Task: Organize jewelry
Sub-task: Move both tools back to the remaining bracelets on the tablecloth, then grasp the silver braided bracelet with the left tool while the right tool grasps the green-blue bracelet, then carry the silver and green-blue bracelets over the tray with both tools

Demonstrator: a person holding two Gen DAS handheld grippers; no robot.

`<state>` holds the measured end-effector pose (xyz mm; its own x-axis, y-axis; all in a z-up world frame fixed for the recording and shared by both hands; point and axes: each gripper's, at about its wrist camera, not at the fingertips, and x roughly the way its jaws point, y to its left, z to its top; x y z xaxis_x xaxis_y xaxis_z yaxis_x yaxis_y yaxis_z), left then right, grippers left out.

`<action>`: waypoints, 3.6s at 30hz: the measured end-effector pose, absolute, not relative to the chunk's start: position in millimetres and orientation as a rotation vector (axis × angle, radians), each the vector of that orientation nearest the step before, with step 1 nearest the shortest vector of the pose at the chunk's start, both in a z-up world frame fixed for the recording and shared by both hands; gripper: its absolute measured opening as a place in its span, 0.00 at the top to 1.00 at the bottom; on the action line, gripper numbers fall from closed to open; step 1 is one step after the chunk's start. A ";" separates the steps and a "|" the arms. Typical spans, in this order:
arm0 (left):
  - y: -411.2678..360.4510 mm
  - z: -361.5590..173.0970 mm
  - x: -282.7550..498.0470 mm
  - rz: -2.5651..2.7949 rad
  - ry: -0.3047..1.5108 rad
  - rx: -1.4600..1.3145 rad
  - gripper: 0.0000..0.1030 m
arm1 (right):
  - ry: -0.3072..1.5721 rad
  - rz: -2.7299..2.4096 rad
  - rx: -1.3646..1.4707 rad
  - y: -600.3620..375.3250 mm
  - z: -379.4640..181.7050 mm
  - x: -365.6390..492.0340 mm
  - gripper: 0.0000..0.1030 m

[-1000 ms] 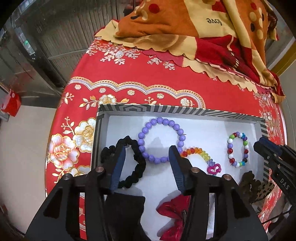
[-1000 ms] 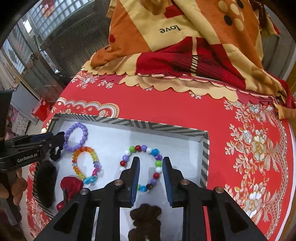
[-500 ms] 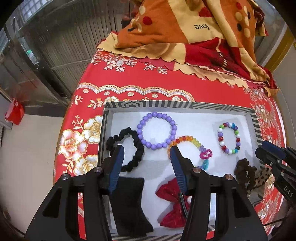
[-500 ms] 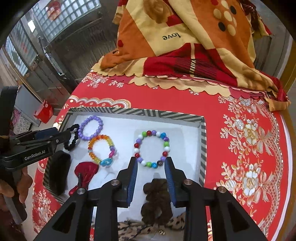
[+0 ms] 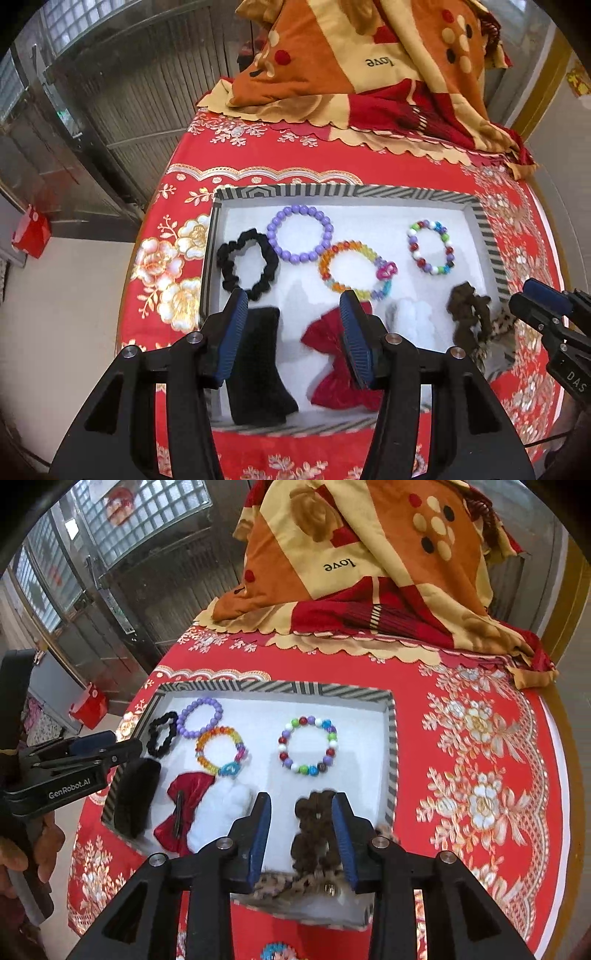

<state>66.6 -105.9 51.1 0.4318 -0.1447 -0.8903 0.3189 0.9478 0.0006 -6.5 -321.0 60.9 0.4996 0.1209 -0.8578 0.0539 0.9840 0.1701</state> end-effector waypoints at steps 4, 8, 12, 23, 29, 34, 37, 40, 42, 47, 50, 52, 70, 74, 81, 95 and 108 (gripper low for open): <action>-106.7 57.7 44.4 -0.312 1.070 0.184 0.50 | 1.043 0.043 0.183 -319.5 62.5 -27.8 0.68; -109.0 58.6 21.3 -0.331 1.069 0.195 0.49 | 1.041 0.039 0.174 -319.8 62.1 -53.5 0.68; -111.1 56.8 -1.5 -0.349 1.083 0.190 0.48 | 1.051 0.031 0.151 -321.3 59.5 -76.8 0.67; -113.9 49.8 -63.2 -0.414 1.135 0.163 0.47 | 1.110 0.044 0.147 -336.1 34.4 -150.2 0.64; -113.0 30.3 -88.4 -0.447 1.205 0.134 0.44 | 1.174 0.048 0.171 -343.9 2.3 -171.1 0.64; -114.9 6.2 -99.6 -0.437 1.263 0.140 0.44 | 1.181 0.056 0.166 -345.7 -12.2 -171.0 0.64; -114.8 -4.8 -102.8 -0.420 1.265 0.144 0.44 | 1.193 0.059 0.135 -343.6 -19.5 -165.5 0.64; -115.6 -16.8 -103.1 -0.410 1.280 0.153 0.44 | 1.201 0.072 0.115 -340.8 -27.0 -160.3 0.64; -115.5 -22.0 -102.8 -0.390 1.277 0.178 0.44 | 1.211 0.079 0.098 -338.2 -31.3 -156.0 0.64; -119.1 -34.8 -102.3 -0.357 1.289 0.218 0.44 | 1.204 0.079 0.045 -329.0 -32.4 -146.6 0.64; -123.3 -41.7 -103.7 -0.353 1.297 0.227 0.44 | 1.198 0.077 0.017 -322.1 -33.1 -143.2 0.64; -127.0 -43.0 -105.4 -0.347 1.278 0.256 0.44 | 1.194 0.071 -0.003 -318.2 -34.1 -142.1 0.64; -144.9 -35.3 -100.0 -0.414 1.274 0.290 0.93 | 1.143 0.088 0.046 -317.8 -14.3 -154.6 0.89; -139.1 -19.2 -92.0 -0.427 1.260 0.256 0.93 | 1.102 0.093 0.059 -321.4 7.8 -157.8 0.89; -134.7 15.1 -78.5 -0.458 1.208 0.214 0.94 | 1.058 0.091 0.034 -322.0 37.9 -155.8 0.89; -129.9 73.0 -55.9 -0.474 1.095 0.201 0.94 | 0.989 0.073 -0.035 -326.5 85.4 -132.6 0.89; -126.8 97.6 3.6 -0.433 1.054 0.219 0.94 | 0.951 0.069 -0.047 -331.3 113.9 -71.8 0.89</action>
